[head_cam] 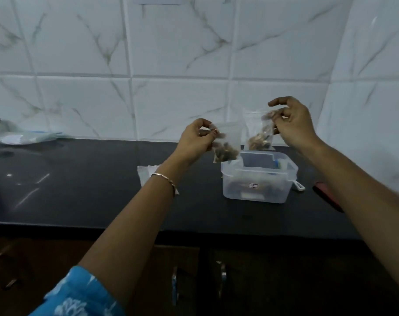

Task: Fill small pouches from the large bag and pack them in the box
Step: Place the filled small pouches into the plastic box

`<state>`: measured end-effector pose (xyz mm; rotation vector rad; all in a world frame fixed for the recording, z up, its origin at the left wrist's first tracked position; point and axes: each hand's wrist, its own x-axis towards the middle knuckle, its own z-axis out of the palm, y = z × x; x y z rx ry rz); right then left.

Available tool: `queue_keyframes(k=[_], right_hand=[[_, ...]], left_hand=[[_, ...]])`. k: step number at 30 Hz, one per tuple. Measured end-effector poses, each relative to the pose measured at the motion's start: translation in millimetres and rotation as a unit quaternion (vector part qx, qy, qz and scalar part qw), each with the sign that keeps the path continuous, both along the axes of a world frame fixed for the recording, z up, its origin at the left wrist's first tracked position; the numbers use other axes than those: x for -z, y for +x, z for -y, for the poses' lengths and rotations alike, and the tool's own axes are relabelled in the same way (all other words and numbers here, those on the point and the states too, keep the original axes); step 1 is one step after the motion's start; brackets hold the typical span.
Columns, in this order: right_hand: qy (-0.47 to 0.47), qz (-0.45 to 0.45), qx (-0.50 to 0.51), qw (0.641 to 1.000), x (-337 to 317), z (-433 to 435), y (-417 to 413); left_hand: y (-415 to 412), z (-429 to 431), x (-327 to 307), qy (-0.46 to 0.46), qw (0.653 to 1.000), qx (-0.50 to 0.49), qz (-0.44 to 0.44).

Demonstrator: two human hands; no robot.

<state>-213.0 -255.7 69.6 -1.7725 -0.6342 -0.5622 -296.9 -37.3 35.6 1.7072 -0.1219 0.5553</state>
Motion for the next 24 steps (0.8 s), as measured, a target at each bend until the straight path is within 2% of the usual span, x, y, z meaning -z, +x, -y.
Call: queue_keyframes(k=[6,11,14,18,21,24], right_hand=[[-0.069,-0.045,0.018,0.996,20,35,23],[-0.085,-0.144,-0.023,0.986,37,46,29],[-0.165,-0.180,-0.047,0.969,42,50,35],[-0.297,-0.132,-0.047,0.945,35,48,35],[-0.442,-0.044,-0.003,0.896,32,42,34],[-0.524,-0.005,0.034,0.851,31,40,35]], left_hand=[[34,25,2,0.089,0.996,0.004,-0.018],[49,29,9,0.143,0.988,0.032,-0.045],[54,31,16,0.215,0.969,0.079,-0.095],[59,36,17,0.348,0.928,0.069,-0.115],[60,38,11,0.444,0.889,0.028,-0.106],[61,37,5,0.500,0.858,0.021,-0.112]])
